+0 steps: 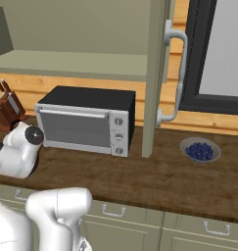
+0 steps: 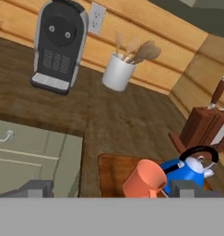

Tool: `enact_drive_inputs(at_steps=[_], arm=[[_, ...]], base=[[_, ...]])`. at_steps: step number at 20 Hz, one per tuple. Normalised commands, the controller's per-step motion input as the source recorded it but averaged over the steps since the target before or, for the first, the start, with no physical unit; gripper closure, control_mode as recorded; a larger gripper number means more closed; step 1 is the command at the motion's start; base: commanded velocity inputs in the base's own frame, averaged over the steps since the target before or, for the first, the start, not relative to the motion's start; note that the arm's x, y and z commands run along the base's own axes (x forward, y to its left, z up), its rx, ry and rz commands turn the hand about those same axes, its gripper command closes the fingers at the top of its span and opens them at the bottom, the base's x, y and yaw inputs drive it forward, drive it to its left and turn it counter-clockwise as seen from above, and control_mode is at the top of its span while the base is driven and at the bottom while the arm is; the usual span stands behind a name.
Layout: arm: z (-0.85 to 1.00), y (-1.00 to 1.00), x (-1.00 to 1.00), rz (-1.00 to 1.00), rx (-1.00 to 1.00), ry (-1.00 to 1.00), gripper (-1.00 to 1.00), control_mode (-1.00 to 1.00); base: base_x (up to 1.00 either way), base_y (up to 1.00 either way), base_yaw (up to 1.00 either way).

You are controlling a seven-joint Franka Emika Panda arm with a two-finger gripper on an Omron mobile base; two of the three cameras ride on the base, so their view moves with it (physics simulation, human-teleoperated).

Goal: Pick the kettle from the counter and place it on the tray. Then pick the mug from the cabinet and place it on the tray. Then close the cabinet doors.

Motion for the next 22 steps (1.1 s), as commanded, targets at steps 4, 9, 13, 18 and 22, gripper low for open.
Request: enact_drive_inputs(at_steps=[4,9,13,18,22], arm=[[0.58,-0.24,-0.60,0.00,0.00,-0.05,-1.00,-1.00],[0.65,-0.15,-0.45,0.00,0.00,-0.01,-1.00,-1.00],[0.62,-0.04,-0.43,0.06,0.00,-0.08,-1.00,-1.00],[0.52,0.00,-0.41,0.17,0.00,-0.14,-1.00,-1.00],[0.54,-0.01,-0.45,0.20,0.00,-0.27,-1.00,-1.00]], base=[[0.00,0.00,0.00],[0.00,0.00,0.00],[0.00,0.00,0.00],[0.00,0.00,0.00],[0.00,0.00,0.00]])
